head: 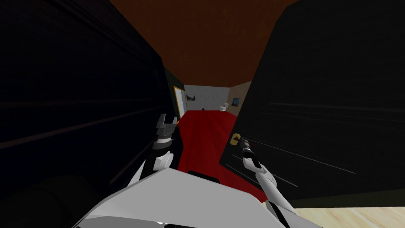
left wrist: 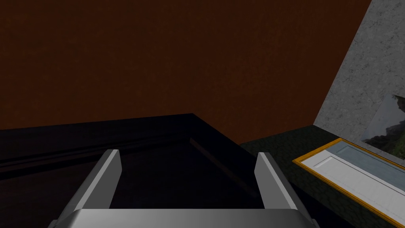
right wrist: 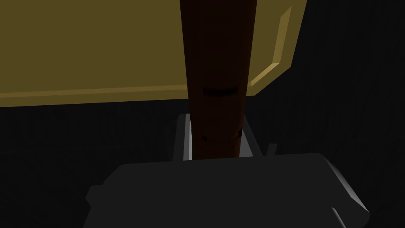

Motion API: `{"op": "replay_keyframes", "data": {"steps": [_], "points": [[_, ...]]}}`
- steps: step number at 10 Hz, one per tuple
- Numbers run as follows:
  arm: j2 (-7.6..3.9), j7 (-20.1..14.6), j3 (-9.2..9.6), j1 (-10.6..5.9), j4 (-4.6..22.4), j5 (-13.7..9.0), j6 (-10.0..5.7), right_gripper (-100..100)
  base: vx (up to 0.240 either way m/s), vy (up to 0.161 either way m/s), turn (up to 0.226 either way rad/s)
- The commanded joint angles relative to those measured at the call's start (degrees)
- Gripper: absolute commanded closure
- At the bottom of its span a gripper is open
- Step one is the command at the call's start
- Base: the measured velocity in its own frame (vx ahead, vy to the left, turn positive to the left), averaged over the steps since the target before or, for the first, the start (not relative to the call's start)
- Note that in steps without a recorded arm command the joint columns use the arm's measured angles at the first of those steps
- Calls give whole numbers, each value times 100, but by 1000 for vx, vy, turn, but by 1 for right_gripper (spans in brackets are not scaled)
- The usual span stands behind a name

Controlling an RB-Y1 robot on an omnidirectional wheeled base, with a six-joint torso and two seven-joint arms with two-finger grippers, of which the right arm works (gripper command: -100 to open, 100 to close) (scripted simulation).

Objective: Push the door open

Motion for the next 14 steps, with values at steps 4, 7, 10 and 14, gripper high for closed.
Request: {"op": "replay_keyframes", "data": {"steps": [4,7,10,14], "points": [[-92,73,-253,34,57,-74,-53,100,196,27,-46],[-136,151,-463,67,130,-137,-69,100,222,35,-60],[-177,221,-654,97,196,-193,-83,100,195,37,-61],[-230,314,-908,136,284,-269,-102,100,190,40,-56]]}}
